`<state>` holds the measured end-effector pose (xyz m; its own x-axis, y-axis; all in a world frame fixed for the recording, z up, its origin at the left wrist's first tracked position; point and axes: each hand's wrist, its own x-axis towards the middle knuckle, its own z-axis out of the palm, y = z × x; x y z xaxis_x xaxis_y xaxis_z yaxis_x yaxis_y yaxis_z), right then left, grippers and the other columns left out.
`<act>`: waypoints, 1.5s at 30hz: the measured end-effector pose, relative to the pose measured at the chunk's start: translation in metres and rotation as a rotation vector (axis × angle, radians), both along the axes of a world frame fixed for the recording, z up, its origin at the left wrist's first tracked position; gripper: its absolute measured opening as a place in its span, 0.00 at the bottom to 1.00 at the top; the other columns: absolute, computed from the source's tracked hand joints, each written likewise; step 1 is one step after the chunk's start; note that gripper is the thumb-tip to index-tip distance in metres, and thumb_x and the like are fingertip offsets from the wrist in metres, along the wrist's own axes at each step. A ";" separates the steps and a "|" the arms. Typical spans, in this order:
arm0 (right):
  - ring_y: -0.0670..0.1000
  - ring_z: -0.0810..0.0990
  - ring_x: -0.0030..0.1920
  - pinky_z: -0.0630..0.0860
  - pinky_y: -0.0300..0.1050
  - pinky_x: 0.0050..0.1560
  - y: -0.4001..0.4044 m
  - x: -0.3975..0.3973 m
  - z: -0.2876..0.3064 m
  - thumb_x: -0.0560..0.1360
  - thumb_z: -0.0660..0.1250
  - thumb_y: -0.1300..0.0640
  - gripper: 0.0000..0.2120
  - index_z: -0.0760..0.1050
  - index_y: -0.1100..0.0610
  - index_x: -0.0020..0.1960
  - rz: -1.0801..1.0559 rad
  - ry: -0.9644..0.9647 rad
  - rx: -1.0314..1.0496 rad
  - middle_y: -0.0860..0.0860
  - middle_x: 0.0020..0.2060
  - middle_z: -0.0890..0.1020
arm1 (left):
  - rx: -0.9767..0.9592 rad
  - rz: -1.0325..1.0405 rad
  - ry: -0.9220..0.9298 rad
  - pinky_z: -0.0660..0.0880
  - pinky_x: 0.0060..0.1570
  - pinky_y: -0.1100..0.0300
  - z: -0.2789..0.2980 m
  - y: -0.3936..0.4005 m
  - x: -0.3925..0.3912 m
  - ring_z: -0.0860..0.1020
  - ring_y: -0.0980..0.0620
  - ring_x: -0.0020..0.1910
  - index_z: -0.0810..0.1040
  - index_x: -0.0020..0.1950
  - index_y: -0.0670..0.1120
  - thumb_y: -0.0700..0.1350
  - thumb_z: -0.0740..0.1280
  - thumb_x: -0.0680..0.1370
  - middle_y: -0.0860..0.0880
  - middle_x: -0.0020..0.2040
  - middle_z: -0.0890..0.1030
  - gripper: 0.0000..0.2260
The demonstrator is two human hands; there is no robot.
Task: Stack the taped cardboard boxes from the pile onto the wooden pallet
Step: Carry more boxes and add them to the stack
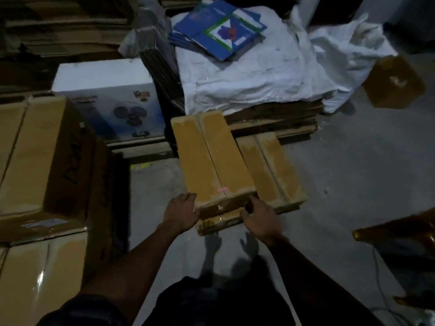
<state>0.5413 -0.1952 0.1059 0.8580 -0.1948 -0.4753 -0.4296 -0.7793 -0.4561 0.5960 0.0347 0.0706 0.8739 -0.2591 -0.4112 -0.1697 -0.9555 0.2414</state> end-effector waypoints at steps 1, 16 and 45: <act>0.57 0.72 0.69 0.71 0.54 0.67 -0.008 0.016 0.000 0.79 0.62 0.40 0.29 0.66 0.53 0.74 0.016 -0.008 -0.004 0.51 0.69 0.74 | -0.006 0.051 0.014 0.64 0.69 0.53 -0.001 -0.005 0.008 0.66 0.44 0.72 0.61 0.77 0.45 0.55 0.58 0.82 0.44 0.75 0.67 0.26; 0.54 0.71 0.71 0.69 0.60 0.70 -0.100 0.284 -0.138 0.61 0.72 0.31 0.50 0.57 0.41 0.77 -0.109 0.019 0.574 0.48 0.73 0.71 | -0.648 1.287 0.004 0.63 0.70 0.48 -0.096 -0.079 0.182 0.65 0.41 0.74 0.60 0.79 0.44 0.57 0.63 0.80 0.43 0.77 0.63 0.31; 0.56 0.77 0.62 0.76 0.58 0.62 -0.068 0.342 -0.300 0.69 0.77 0.44 0.38 0.64 0.47 0.73 -0.168 -0.025 0.391 0.46 0.61 0.77 | -0.820 1.333 0.067 0.79 0.56 0.43 -0.252 -0.023 0.234 0.82 0.44 0.53 0.76 0.65 0.48 0.62 0.80 0.61 0.47 0.57 0.83 0.37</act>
<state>0.8830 -0.2636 -0.1943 0.8417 -0.1419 -0.5209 -0.5211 -0.4659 -0.7151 0.8300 0.0118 -0.1818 0.6331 0.4924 -0.5973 0.6907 -0.0109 0.7231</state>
